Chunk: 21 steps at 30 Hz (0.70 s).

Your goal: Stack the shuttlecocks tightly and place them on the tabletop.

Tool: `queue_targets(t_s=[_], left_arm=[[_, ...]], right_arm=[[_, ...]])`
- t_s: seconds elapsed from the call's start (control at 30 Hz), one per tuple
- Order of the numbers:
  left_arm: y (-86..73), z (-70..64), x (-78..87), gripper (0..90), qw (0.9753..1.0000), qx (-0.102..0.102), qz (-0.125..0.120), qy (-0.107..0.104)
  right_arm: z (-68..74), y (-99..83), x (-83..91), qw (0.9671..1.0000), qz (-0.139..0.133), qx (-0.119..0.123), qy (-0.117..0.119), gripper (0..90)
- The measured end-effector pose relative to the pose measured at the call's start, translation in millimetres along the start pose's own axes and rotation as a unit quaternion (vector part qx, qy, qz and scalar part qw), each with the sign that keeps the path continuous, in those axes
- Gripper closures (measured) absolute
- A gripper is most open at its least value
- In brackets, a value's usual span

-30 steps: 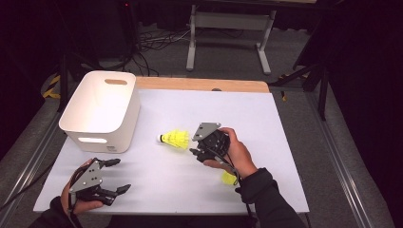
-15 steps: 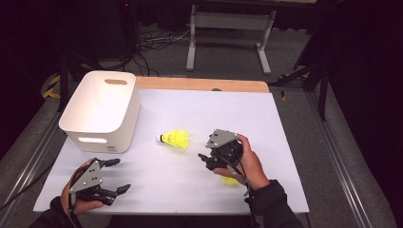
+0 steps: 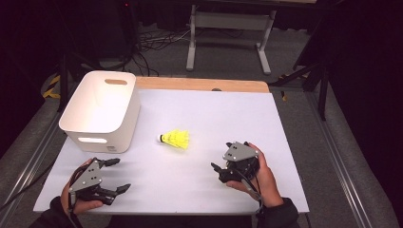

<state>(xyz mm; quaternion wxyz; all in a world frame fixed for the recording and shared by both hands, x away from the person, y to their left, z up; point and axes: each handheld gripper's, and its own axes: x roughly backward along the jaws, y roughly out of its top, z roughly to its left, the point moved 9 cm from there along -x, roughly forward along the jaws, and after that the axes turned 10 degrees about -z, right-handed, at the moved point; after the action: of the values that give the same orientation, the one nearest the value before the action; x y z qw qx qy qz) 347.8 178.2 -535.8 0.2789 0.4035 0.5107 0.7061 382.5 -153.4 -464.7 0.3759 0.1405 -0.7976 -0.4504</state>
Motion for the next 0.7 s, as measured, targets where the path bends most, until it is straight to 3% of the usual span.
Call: queue_targets(t_s=[0.37,0.57,0.7], left_arm=[[0.8,-0.5,0.7,11.0,1.0,0.001,-0.003,-0.002],[0.9,0.1,0.8,11.0,1.0,-0.004,-0.002,0.0],[1.0,-0.7,1.2,11.0,1.0,-0.002,-0.002,-0.002]], right_arm=[[5.0,-32.5,17.6,0.9996,-0.02,-0.009,-0.015,23.6],[8.5,-55.2,21.5,0.9995,-0.014,-0.028,-0.006,26.2],[6.1,-66.1,24.3,0.999,-0.015,-0.041,-0.012,28.7]])
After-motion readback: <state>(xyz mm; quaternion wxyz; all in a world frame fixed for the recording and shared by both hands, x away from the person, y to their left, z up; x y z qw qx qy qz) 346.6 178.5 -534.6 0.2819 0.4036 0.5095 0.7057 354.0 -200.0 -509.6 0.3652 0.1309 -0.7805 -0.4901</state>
